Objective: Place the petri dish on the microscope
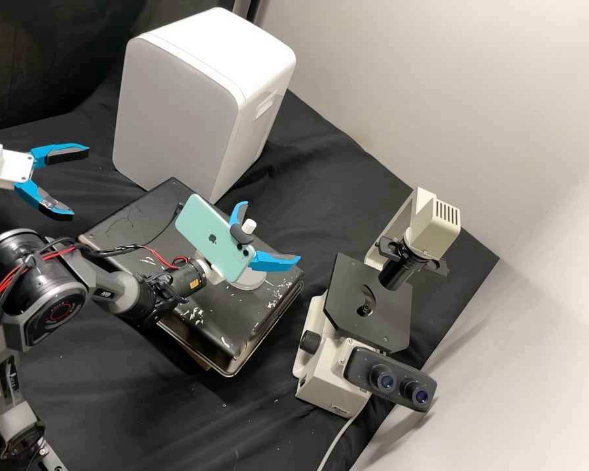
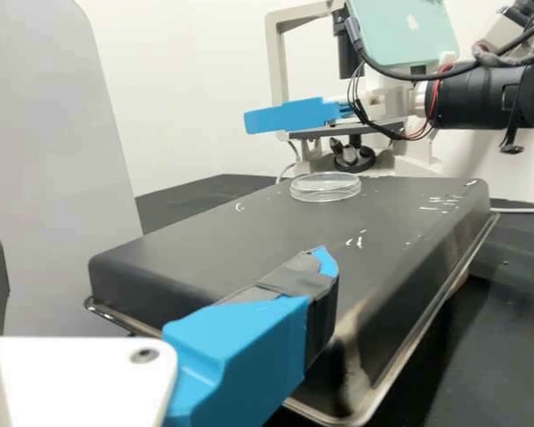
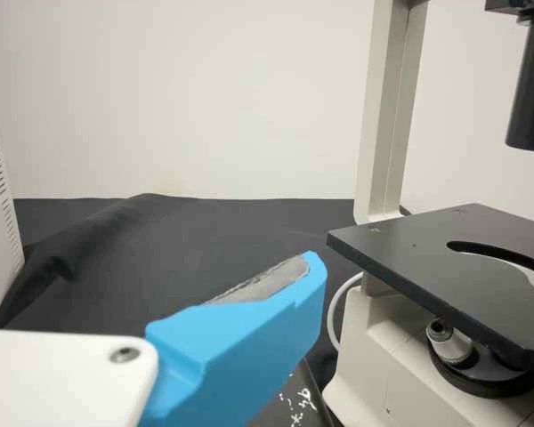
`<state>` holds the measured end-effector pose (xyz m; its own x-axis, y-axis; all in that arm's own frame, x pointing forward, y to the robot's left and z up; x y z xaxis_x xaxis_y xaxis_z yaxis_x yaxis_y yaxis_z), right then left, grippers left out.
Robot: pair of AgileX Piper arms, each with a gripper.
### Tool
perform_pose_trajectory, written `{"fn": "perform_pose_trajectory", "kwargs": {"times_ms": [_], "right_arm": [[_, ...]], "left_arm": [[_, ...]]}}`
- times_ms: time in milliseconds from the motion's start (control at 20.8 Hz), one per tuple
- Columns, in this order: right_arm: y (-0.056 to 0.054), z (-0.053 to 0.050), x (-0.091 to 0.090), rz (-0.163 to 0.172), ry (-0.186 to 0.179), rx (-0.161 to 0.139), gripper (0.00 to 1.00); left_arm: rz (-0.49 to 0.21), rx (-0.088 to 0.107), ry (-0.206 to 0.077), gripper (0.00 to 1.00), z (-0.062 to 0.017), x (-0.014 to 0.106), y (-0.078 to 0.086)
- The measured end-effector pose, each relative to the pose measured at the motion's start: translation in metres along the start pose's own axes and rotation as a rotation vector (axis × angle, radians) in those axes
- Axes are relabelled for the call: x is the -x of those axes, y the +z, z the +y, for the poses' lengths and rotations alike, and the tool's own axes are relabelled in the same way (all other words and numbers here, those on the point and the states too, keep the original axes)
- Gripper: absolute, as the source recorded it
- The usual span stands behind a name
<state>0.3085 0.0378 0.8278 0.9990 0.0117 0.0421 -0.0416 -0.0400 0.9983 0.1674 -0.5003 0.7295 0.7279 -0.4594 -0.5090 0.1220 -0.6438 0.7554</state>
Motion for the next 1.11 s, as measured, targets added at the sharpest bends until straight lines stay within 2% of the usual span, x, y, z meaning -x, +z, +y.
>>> {"fn": "perform_pose_trajectory", "kwargs": {"times_ms": [193,337,433,481,626,770,866,1107], "right_arm": [[0.0,0.0,0.0,0.0,0.0,0.0,1.0],[0.0,0.0,0.0,0.002,0.001,0.0,1.0],[0.001,-0.001,0.001,0.0,0.0,0.0,1.0],[0.002,-0.002,0.004,0.003,0.003,0.001,1.0],[0.011,-0.007,0.02,-0.012,-0.003,0.004,1.0],[0.014,-0.007,0.034,-0.008,0.009,0.007,1.0],[0.016,-0.008,0.042,0.001,0.017,0.009,1.0],[0.025,-0.014,0.055,-0.017,0.006,0.01,1.0]], "left_arm": [[-0.02,0.03,-0.002,1.0,0.0003,0.0,0.0],[-0.046,0.065,-0.013,1.0,-0.0002,0.001,0.001],[-0.048,0.071,-0.013,1.0,0.0002,0.0,0.001],[-0.048,0.082,-0.014,1.0,0.0001,0.0,0.001],[-0.051,0.087,-0.025,1.0,-0.0019,0.0,0.0],[-0.062,0.084,-0.034,1.0,-0.0032,0.0,0.001],[-0.063,0.083,-0.035,1.0,-0.0033,0.0,0.001],[-0.063,0.085,-0.038,1.0,-0.0039,-0.001,0.001]]}}
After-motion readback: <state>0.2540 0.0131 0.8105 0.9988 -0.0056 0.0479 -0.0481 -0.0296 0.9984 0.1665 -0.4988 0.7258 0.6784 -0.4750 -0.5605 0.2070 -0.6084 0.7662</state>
